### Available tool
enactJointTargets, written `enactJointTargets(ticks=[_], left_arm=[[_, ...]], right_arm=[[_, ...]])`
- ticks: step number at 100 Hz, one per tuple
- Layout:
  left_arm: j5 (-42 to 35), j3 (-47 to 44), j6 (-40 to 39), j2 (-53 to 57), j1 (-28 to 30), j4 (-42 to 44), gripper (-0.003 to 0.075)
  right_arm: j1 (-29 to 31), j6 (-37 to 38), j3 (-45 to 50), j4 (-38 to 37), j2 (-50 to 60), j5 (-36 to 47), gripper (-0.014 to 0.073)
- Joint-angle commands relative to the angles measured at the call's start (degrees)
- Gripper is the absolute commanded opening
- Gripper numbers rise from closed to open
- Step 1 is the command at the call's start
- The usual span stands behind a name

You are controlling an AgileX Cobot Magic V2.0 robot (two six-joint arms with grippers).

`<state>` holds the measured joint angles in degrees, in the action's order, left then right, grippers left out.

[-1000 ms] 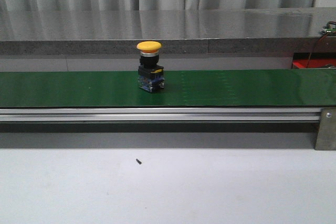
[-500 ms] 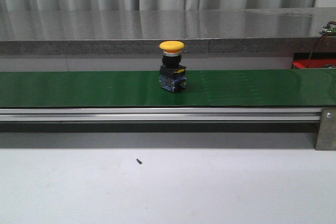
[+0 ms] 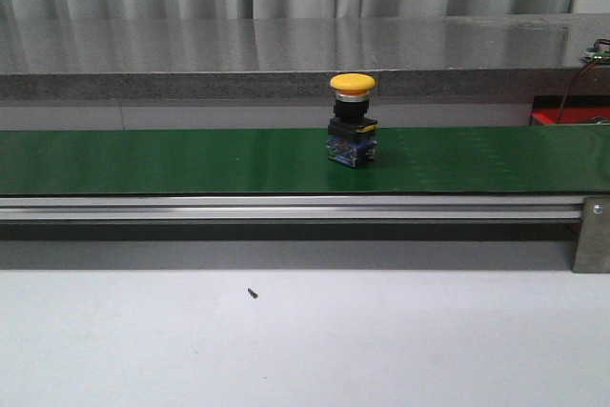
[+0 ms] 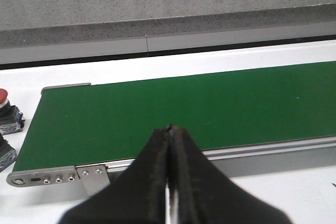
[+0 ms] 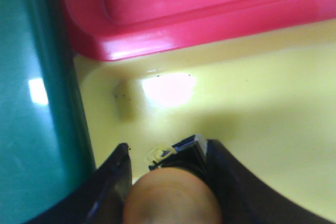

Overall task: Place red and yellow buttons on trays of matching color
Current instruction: 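Carry the yellow button into the yellow tray and open the right gripper, then grasp the second yellow button at the conveyor end with the right gripper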

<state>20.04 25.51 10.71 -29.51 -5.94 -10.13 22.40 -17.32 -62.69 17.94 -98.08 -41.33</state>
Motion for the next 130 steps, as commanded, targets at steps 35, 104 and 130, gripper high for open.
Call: enactJointTargets(ticks=[35,104,130], left_arm=[[-4.5,1.5,0.0,-0.1,-0.3,-0.8,-0.002],[-4.5,1.5,0.0,-0.1,-0.3,-0.8,-0.0019],[-4.5,1.5,0.0,-0.1,-0.3,-0.8,-0.002]], right_arm=[[0.3,-0.8,-1.2,1.0,2.1,2.4,0.0458],[-11.8,-13.1,-5.1,6.7,13.3,-1.5,0.0459],[-20.5,-17.3,-5.2,6.7,13.3,0.2,0.0546]])
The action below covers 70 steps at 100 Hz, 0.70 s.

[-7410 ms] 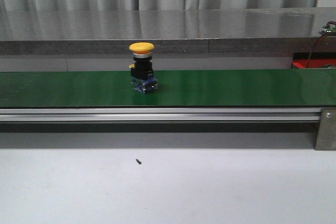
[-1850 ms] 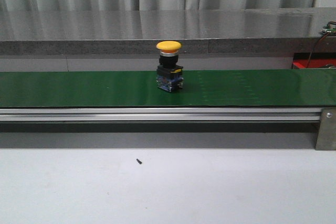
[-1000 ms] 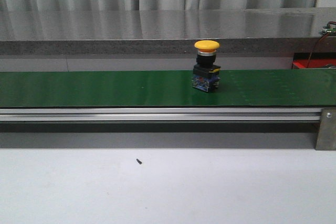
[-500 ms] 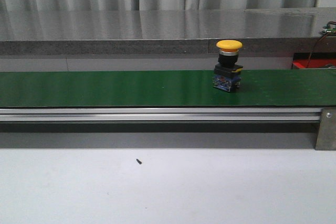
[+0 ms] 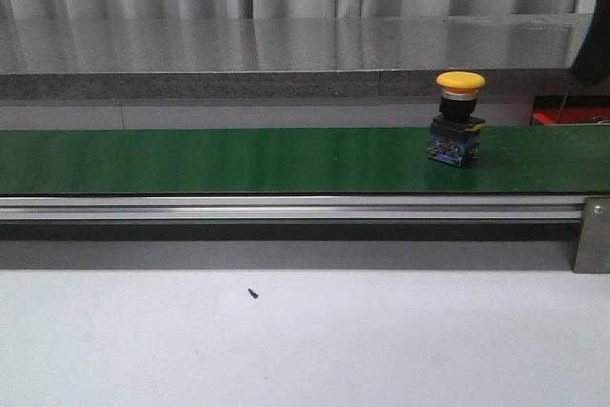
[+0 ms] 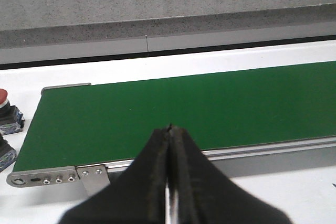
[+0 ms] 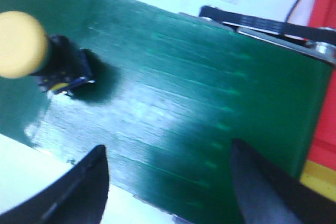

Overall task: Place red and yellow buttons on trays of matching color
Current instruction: 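Grasp the second yellow button at the conveyor end with the right gripper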

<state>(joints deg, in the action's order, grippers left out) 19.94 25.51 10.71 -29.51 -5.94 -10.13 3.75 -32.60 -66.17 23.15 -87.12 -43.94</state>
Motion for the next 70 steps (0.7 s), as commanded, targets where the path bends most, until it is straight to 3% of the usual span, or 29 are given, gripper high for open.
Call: enactJointTargets(ticks=[1,27,58,70], left_arm=[[-4.4,1.5,0.0,-0.1,-0.3,-0.8,-0.002],[-4.4,1.5,0.0,-0.1,-0.3,-0.8,-0.002],[-4.4,1.5,0.0,-0.1,-0.3,-0.8,-0.002],[-4.4,1.5,0.0,-0.1,-0.3,-0.8,-0.002]], right_arm=[[-2.2,-2.1,-1.7,1.4,2.3,2.9,0.0549],[-6.8,-3.4,-3.1,1.4,0.2,4.0,0.0564],[-8.1,-3.3,-9.6,1.7,-6.8,0.5,0.0556],[-8.1,-2.5,-10.5,0.8,-8.8,-0.9,0.0468]])
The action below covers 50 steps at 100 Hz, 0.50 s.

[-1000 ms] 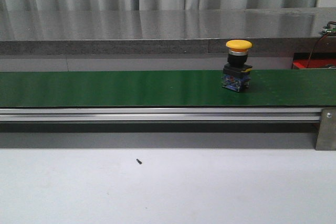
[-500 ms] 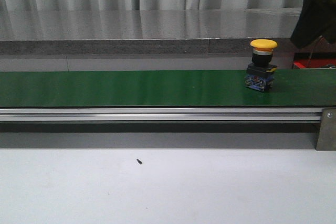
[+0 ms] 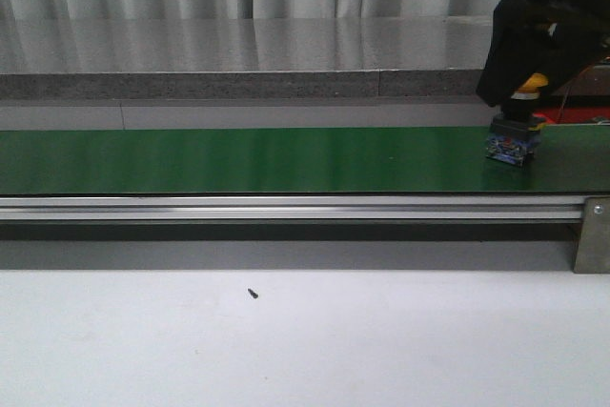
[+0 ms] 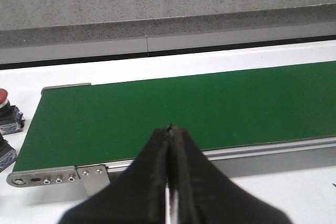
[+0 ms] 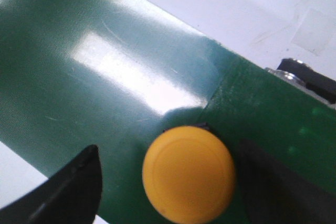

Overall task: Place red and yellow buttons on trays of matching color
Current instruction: 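Grasp the second yellow button at the conveyor end with the right gripper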

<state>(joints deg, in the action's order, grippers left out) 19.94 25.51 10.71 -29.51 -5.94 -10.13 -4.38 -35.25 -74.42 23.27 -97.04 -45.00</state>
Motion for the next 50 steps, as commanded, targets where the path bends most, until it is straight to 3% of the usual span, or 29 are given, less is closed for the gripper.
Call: enactJointTargets(ticks=[1,30,50], left_arm=[[-4.4,1.5,0.0,-0.1,-0.3,-0.8,-0.002],[-4.4,1.5,0.0,-0.1,-0.3,-0.8,-0.002],[-4.4,1.5,0.0,-0.1,-0.3,-0.8,-0.002]], right_arm=[[0.0,0.5,-2.3,0.5,1.0,0.1,0.0454],[0.2,7.0,-2.3,-7.3,0.5,-1.2,0.0241],[1.3,9.0,-2.2,-7.3,4.2,-4.1,0.0193]])
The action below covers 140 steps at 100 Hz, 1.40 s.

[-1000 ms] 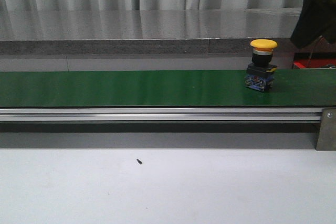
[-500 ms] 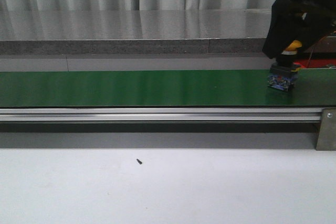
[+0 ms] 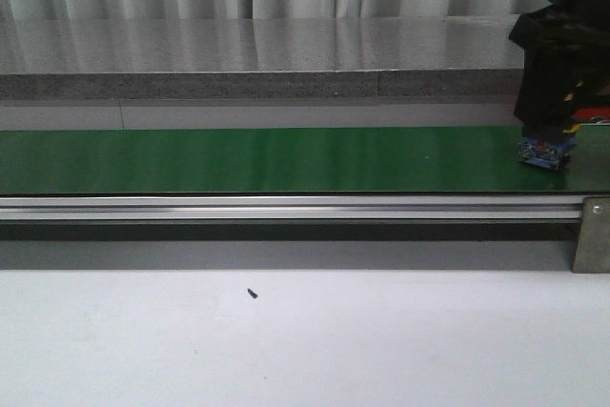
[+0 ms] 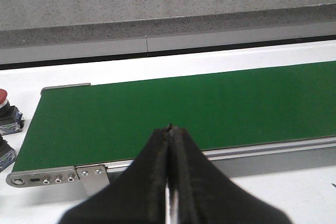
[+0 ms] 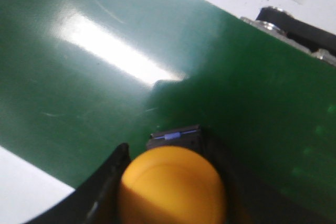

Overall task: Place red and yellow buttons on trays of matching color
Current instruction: 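Grasp the second yellow button at the conveyor end with the right gripper, then lower the yellow button into the yellow tray and release it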

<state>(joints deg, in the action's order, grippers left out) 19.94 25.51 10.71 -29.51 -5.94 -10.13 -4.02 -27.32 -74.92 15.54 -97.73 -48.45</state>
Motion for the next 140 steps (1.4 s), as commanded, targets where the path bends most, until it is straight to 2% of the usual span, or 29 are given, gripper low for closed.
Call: enactJointTargets(ticks=[1,21,42,60,90,140], left_arm=[[-4.4,1.5,0.0,-0.1,-0.3,-0.8,-0.002],[-4.4,1.5,0.0,-0.1,-0.3,-0.8,-0.002],[-4.4,1.5,0.0,-0.1,-0.3,-0.8,-0.002],[-4.4,1.5,0.0,-0.1,-0.3,-0.8,-0.002],[-4.4,1.5,0.0,-0.1,-0.3,-0.8,-0.002],[-4.4,1.5,0.0,-0.1,-0.3,-0.8,-0.002]], right_arm=[[1.0,1.2,-1.7,0.5,5.3,-0.8,0.0193],[7.5,1.8,2.2,1.1,12.3,-5.0,0.0193],[19.6,1.8,13.4,4.1,19.7,-5.0,0.0193],[26.0,2.6,21.5,7.4,21.8,-0.9,0.0193],[27.4,2.6,30.2,7.4,21.0,7.9,0.0193],[27.4,2.6,30.5,5.7,15.6,11.7,0.0195]])
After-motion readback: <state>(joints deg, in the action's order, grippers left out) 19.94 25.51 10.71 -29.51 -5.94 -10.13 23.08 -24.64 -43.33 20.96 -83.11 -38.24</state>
